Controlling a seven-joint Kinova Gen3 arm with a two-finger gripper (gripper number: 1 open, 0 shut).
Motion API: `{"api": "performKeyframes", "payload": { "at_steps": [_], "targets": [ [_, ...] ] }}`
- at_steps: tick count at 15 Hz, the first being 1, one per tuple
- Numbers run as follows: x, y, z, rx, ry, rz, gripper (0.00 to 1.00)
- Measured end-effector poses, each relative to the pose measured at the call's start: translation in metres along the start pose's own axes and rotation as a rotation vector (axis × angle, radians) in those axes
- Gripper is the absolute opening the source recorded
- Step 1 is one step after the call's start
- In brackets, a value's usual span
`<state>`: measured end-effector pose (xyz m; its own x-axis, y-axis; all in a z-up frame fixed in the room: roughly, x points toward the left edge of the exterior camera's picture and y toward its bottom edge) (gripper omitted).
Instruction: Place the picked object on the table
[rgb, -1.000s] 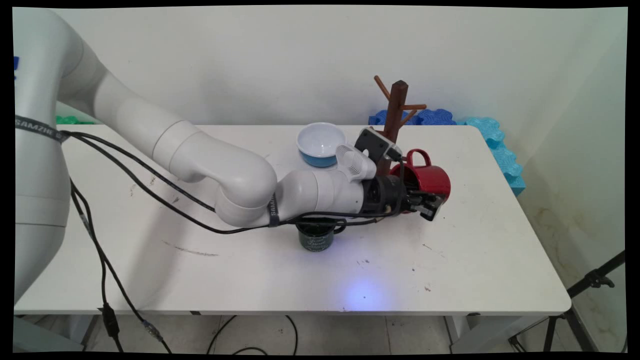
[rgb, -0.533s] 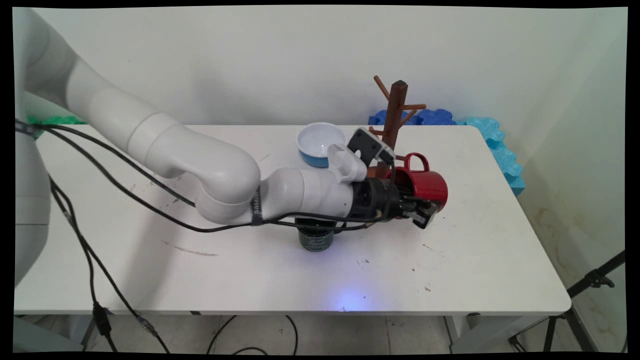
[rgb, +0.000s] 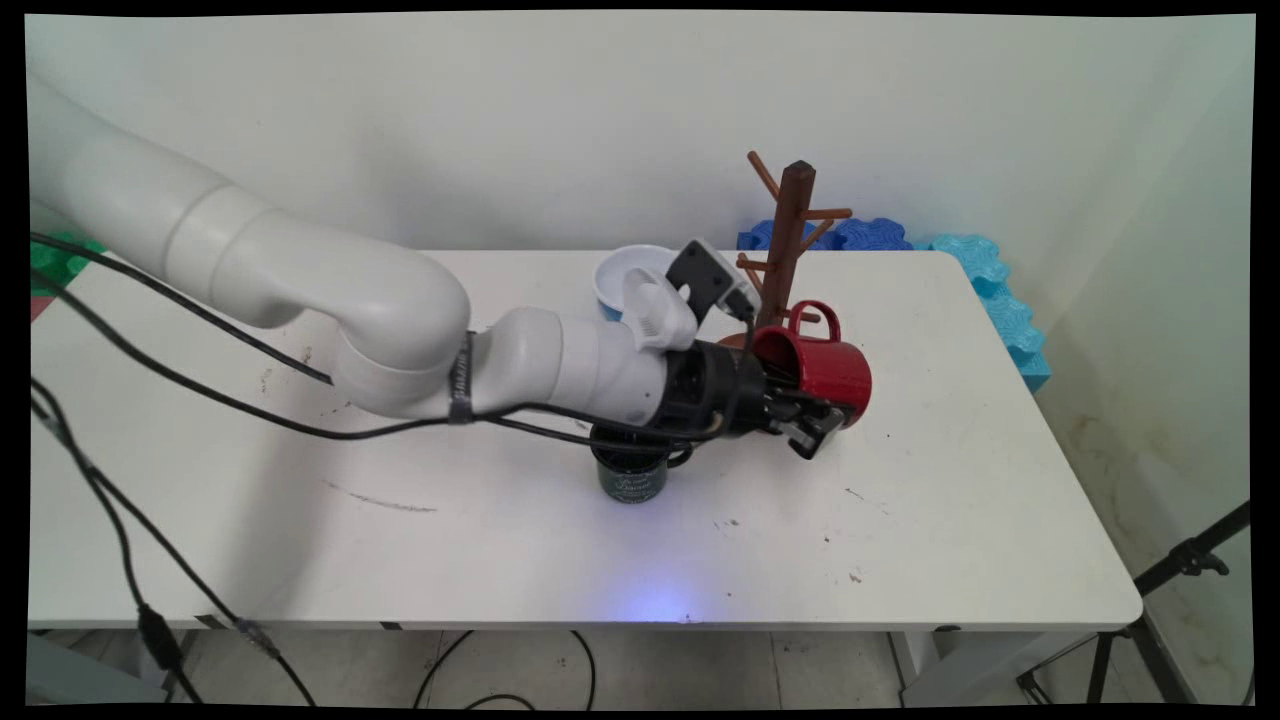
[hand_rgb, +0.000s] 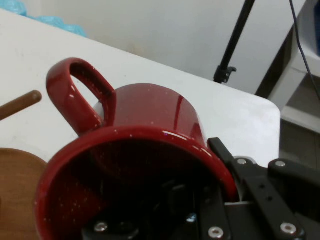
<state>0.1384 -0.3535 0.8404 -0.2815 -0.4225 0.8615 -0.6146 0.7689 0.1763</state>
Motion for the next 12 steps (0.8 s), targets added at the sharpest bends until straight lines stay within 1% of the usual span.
{"api": "performKeyframes", "payload": {
  "at_steps": [5,12],
  "targets": [
    [0.012,-0.005,-0.021,-0.027,-0.030,0.057,0.00],
    [0.031,-0.016,-0.045,-0.052,-0.074,0.156,0.00]
  ]
}}
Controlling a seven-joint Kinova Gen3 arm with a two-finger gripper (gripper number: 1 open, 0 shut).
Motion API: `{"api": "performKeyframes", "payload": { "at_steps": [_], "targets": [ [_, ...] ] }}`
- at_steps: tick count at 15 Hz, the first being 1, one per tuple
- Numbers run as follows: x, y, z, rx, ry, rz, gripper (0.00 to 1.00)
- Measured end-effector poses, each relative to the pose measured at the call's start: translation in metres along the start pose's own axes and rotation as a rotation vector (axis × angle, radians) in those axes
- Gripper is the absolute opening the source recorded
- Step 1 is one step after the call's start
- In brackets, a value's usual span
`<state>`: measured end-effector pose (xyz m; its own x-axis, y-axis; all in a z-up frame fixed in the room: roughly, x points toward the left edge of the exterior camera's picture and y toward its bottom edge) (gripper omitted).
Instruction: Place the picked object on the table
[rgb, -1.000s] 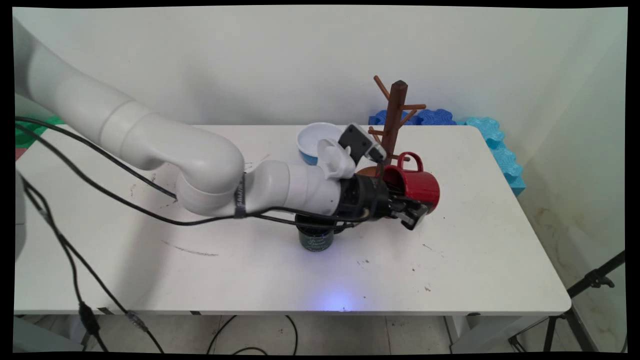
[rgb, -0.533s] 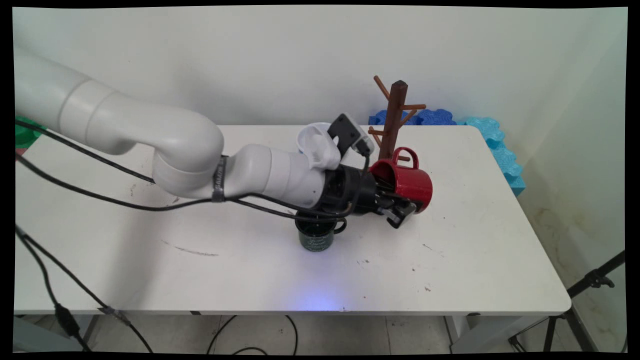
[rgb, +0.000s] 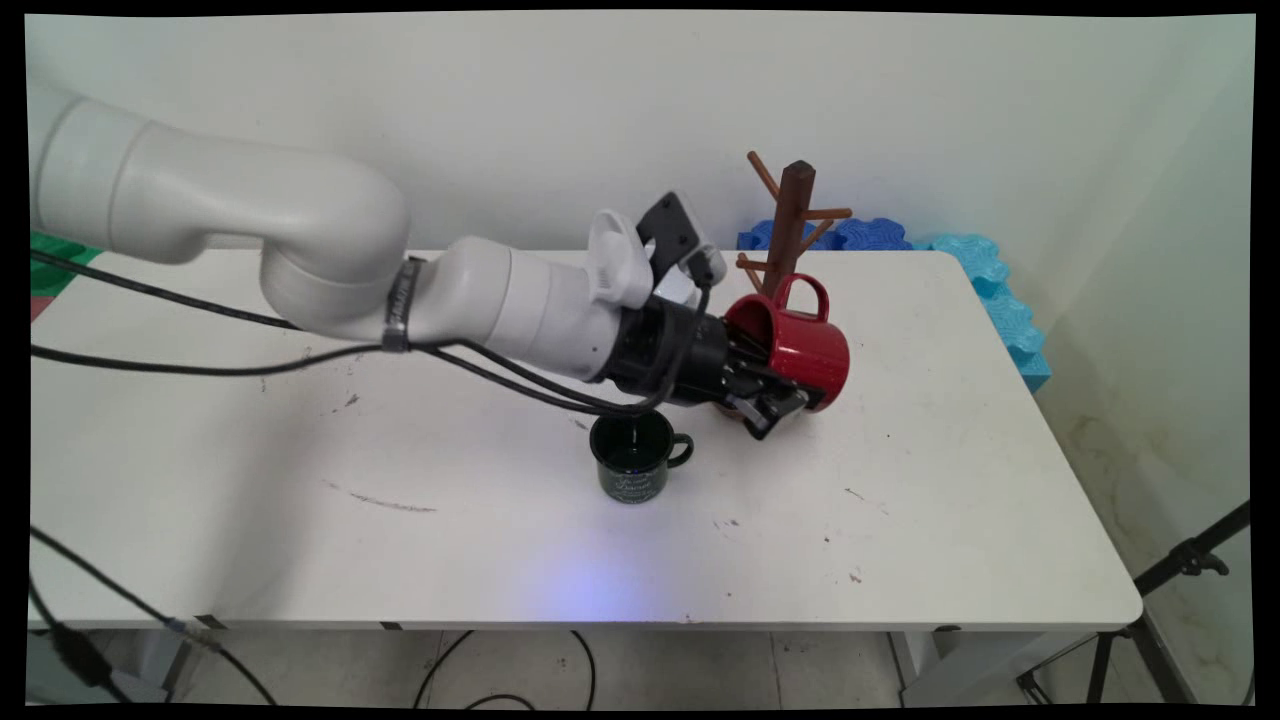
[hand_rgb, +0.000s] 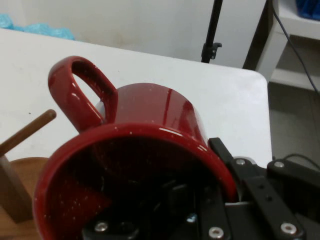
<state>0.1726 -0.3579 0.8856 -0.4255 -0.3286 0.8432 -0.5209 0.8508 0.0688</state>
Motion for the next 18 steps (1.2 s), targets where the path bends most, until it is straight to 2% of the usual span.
{"api": "performKeyframes", "payload": {
  "at_steps": [6,10,18],
  "targets": [
    [0.014,-0.008,-0.023,-0.011,-0.062,0.137,0.00],
    [0.022,-0.009,-0.038,0.014,-0.110,0.252,0.00],
    [0.034,-0.004,-0.066,0.049,-0.271,0.483,0.00]
  ]
}}
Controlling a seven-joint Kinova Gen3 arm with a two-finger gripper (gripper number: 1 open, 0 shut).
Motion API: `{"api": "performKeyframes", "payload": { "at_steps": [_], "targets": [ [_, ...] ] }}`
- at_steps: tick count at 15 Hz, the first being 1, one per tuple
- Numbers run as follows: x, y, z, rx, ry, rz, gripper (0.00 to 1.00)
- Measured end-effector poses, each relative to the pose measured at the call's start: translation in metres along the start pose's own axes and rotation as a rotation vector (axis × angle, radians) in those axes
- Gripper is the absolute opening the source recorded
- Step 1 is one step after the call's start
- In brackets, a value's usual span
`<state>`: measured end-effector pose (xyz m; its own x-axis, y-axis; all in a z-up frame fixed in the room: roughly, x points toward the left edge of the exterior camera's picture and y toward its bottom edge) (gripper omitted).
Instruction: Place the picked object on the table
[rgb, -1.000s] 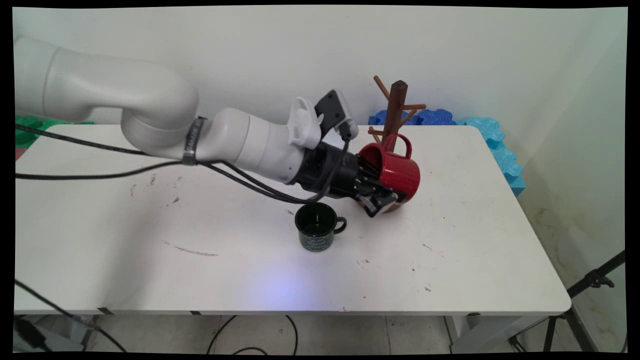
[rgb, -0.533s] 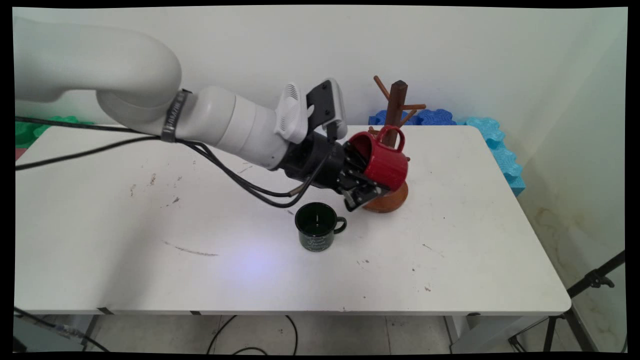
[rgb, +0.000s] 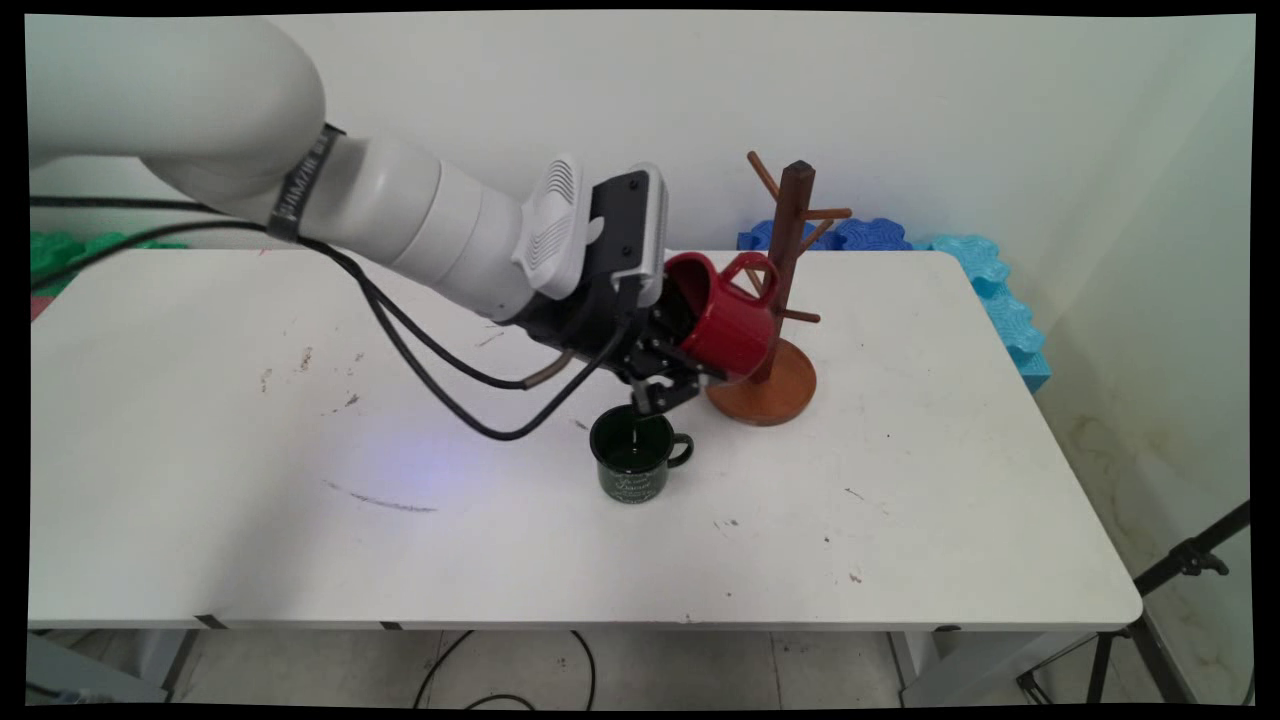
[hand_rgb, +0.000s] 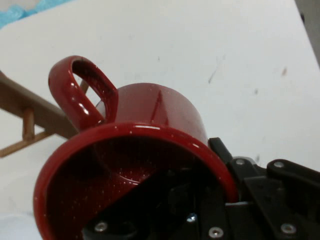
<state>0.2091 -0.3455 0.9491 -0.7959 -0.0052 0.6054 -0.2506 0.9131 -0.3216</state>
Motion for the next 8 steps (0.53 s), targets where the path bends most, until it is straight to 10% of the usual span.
{"api": "performKeyframes", "payload": {
  "at_steps": [8],
  "targets": [
    [0.000,-0.013,-0.020,0.007,-0.213,0.149,0.00]
  ]
}}
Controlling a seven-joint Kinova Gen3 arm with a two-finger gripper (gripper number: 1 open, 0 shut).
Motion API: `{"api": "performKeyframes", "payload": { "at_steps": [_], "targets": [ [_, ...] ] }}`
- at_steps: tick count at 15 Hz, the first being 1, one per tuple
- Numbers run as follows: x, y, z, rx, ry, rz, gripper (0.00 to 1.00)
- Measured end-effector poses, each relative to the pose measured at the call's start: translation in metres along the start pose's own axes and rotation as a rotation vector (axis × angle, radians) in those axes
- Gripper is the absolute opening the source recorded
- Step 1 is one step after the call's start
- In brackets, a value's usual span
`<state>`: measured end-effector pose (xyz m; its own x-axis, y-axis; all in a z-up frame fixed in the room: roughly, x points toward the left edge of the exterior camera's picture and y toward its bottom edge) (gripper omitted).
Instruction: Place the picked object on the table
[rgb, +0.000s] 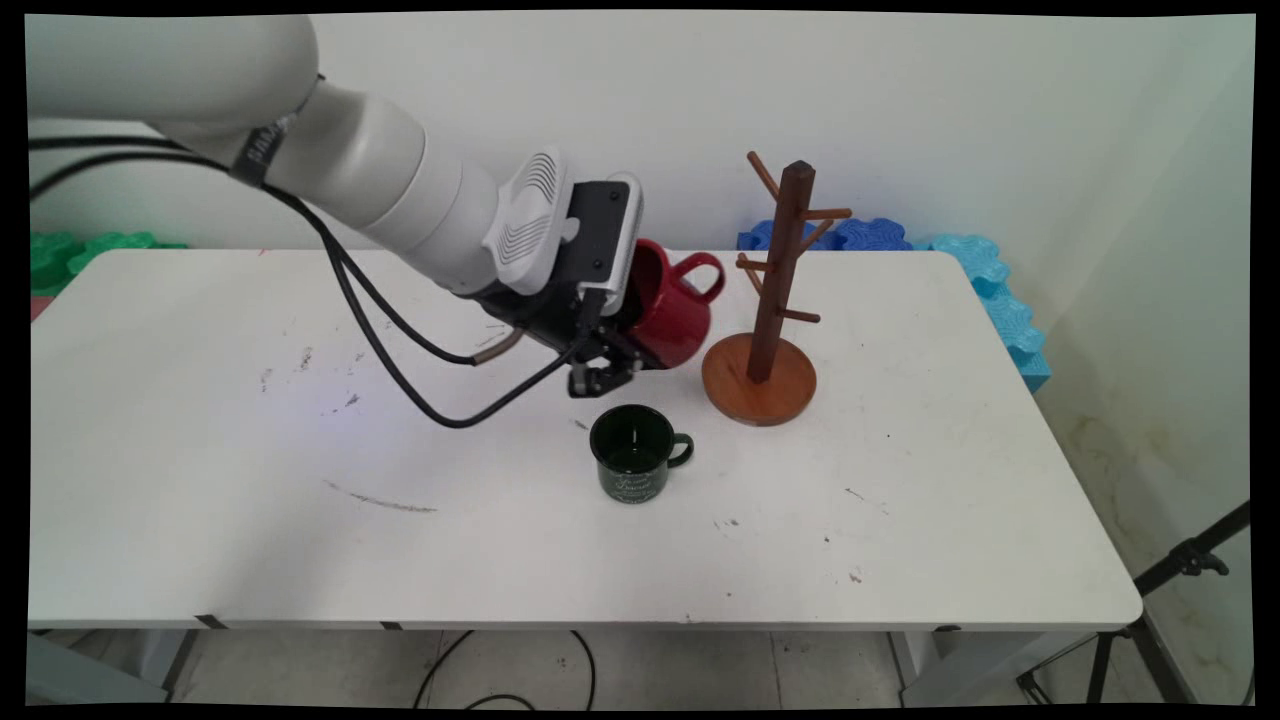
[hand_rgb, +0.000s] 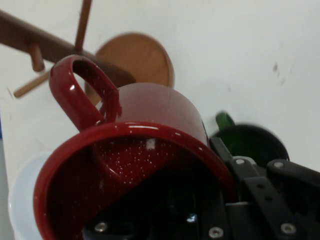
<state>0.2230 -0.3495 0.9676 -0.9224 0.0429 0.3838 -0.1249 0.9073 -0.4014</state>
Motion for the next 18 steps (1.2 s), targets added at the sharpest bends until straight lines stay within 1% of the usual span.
{"api": "performKeyframes", "payload": {
  "at_steps": [4,8,9,12,14,18],
  "targets": [
    [0.004,-0.011,0.000,-0.035,-0.106,0.036,0.00],
    [0.006,-0.025,0.003,-0.051,-0.191,0.039,0.00],
    [0.006,-0.031,0.006,-0.057,-0.223,0.036,0.00],
    [0.007,-0.042,0.012,-0.074,-0.275,0.033,0.00],
    [0.005,-0.050,0.018,-0.095,-0.311,0.029,0.00],
    [0.003,-0.061,0.032,-0.132,-0.350,0.025,0.00]
  ]
}}
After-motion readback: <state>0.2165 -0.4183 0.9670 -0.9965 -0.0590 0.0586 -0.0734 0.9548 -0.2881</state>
